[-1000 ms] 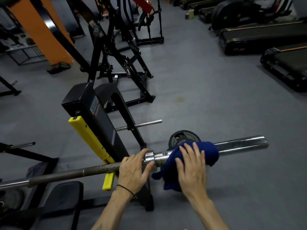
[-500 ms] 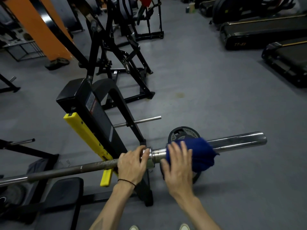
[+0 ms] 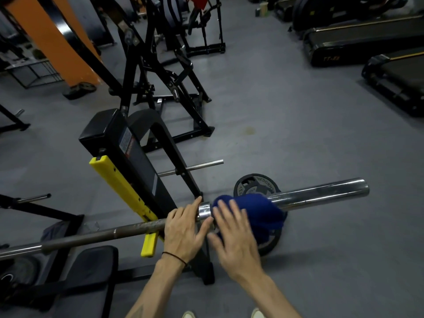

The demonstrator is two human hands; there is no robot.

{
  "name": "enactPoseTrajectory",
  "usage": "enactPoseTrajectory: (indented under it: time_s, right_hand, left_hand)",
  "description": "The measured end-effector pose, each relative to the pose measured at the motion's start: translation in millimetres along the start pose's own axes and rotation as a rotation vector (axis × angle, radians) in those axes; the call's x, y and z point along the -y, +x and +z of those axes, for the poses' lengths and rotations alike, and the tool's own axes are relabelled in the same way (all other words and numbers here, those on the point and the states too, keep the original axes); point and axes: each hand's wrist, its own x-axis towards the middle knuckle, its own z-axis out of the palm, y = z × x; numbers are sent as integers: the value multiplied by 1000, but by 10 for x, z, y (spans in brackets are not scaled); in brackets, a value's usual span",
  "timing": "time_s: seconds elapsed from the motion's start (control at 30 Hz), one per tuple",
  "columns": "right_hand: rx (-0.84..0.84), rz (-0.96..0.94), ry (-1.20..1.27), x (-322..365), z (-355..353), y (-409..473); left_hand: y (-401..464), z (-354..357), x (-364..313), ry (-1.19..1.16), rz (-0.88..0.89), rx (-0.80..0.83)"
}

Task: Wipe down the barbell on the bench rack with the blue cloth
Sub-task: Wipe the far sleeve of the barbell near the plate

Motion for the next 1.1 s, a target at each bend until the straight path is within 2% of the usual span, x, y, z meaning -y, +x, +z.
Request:
enactPoseTrajectory:
  time_s: [0.03, 0.1, 0.23, 0.33, 0.37, 0.43, 0.53, 0.6, 0.7, 0.83, 0.97, 1.03, 1.1]
  right_hand:
    - [38, -71, -30, -20, -20, -11]
    - [22, -94, -86, -230, -138, 23]
    - [-126, 129, -75, -694, -381, 6]
    - [-170, 264, 3, -494, -266, 19]
    - [-144, 256, 12, -347, -189, 21]
    - [-42, 87, -12, -121, -48, -13]
    - [38, -110, -103, -228, -78, -18]
    - [-7, -71, -140, -464, -203, 18]
    - [-115, 106, -114, -757, -382, 7]
    - [-156, 259, -16, -498, -286, 65]
    - [70, -51, -72, -55, -55, 65]
    - [86, -81, -100, -223, -136, 109]
    - [10, -9, -139, -508, -272, 118]
  left_hand:
    - [-5, -5, -1, -4, 2, -1]
    - [-17, -14, 18, -17, 13, 12]
    - [-20, -41, 63, -29, 59, 54]
    - [-21, -68, 77, -29, 149, 63]
    - [-28, -68, 94, -34, 178, 64]
    - [-36, -57, 138, -64, 203, 55]
    - [-54, -34, 198, -99, 243, 24]
    - [-49, -33, 205, -84, 276, 14]
    - [-43, -44, 193, -63, 283, 18]
    - [-52, -64, 147, -110, 121, 46]
    - [15, -63, 39, -186, 7, 5]
    - [23, -74, 31, -216, 17, 31]
    - [-7, -95, 46, -203, 77, 76]
